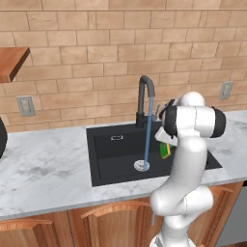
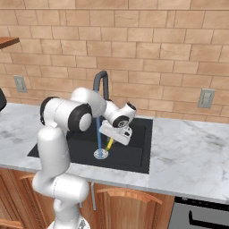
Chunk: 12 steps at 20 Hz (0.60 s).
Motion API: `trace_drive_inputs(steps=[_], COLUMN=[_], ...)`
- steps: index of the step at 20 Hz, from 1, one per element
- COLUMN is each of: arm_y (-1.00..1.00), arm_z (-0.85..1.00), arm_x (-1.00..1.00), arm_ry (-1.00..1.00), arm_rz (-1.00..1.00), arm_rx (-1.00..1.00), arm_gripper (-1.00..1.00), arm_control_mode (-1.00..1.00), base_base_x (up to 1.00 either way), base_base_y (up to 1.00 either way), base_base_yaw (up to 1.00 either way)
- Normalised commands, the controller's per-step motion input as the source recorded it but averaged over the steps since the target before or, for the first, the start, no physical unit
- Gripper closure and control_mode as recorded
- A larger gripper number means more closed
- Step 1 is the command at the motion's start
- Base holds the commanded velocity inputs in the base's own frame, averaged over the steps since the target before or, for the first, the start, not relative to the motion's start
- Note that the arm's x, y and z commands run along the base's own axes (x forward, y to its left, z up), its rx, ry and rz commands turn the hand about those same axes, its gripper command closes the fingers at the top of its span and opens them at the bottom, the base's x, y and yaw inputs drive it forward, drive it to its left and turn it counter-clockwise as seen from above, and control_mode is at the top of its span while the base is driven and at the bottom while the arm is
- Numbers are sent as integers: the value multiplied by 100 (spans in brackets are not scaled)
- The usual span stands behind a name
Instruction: Soak the sponge with water for a few seconds and then drop it inside the sink.
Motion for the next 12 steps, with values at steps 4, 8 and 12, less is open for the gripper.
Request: trace_drive_inputs(steps=[4, 8, 12], arm_y=[0, 0, 0], arm_z=[-35, -1, 0], arm_x=[0, 0, 1], arm_ry=[0, 0, 0], arm_rz=[7, 5, 1], arm_rx=[0, 0, 0], arm_gripper=[100, 100, 100], arm_control_mode=[-100, -100, -100], base_base_x=[0, 0, 0], base_base_y=[0, 0, 0], base_base_yaw=[0, 0, 0])
